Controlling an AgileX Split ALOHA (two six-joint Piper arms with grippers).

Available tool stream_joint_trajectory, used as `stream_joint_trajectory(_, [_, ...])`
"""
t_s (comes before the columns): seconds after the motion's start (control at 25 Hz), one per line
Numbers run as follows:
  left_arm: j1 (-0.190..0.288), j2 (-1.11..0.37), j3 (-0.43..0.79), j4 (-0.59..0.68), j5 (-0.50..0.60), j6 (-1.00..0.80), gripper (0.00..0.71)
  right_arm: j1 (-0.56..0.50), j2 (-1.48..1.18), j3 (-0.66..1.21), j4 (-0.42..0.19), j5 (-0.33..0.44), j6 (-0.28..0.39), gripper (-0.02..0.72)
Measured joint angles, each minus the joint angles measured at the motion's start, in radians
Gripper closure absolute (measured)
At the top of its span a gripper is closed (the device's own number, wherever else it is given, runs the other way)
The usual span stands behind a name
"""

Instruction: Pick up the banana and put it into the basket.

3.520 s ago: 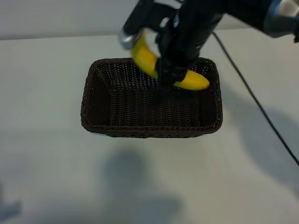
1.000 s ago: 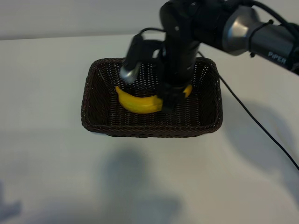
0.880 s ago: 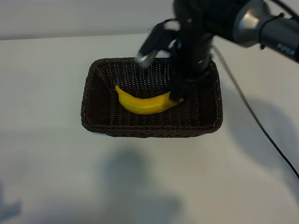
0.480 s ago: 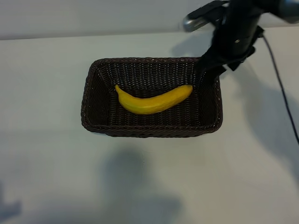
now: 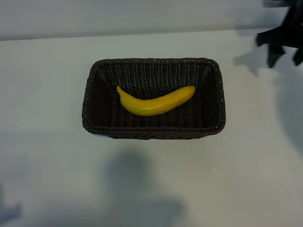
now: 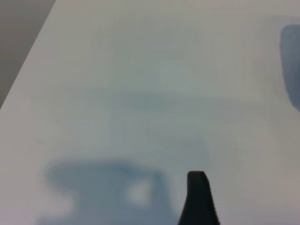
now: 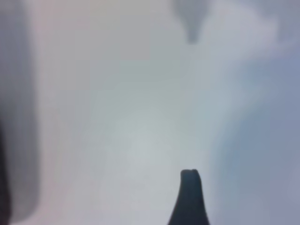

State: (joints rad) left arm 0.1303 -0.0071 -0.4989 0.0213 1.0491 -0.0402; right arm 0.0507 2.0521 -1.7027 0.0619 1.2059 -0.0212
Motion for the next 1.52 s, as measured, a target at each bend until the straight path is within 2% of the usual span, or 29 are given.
stream_joint_trajectory(0.28, [0.000, 0.000, 0.000, 0.000, 0.000, 0.001, 0.162, -0.021, -0.006, 0.006, -0.037, 0.004, -0.019, 0.129])
stream_joint_trajectory(0.52, [0.000, 0.000, 0.000, 0.000, 0.000, 0.001, 0.162, -0.039, -0.118, 0.123, -0.117, 0.003, -0.022, 0.129])
stream_joint_trajectory(0.64, [0.000, 0.000, 0.000, 0.000, 0.000, 0.000, 0.162, -0.072, -0.214, 0.199, -0.135, 0.004, -0.019, 0.129])
stream_joint_trajectory(1.16, [0.000, 0.000, 0.000, 0.000, 0.000, 0.000, 0.162, -0.087, -0.841, 0.604, -0.143, 0.008, 0.007, 0.129])
stream_joint_trajectory(1.52, [0.000, 0.000, 0.000, 0.000, 0.000, 0.000, 0.162, -0.087, -1.345, 0.882, -0.126, 0.016, 0.021, 0.129])
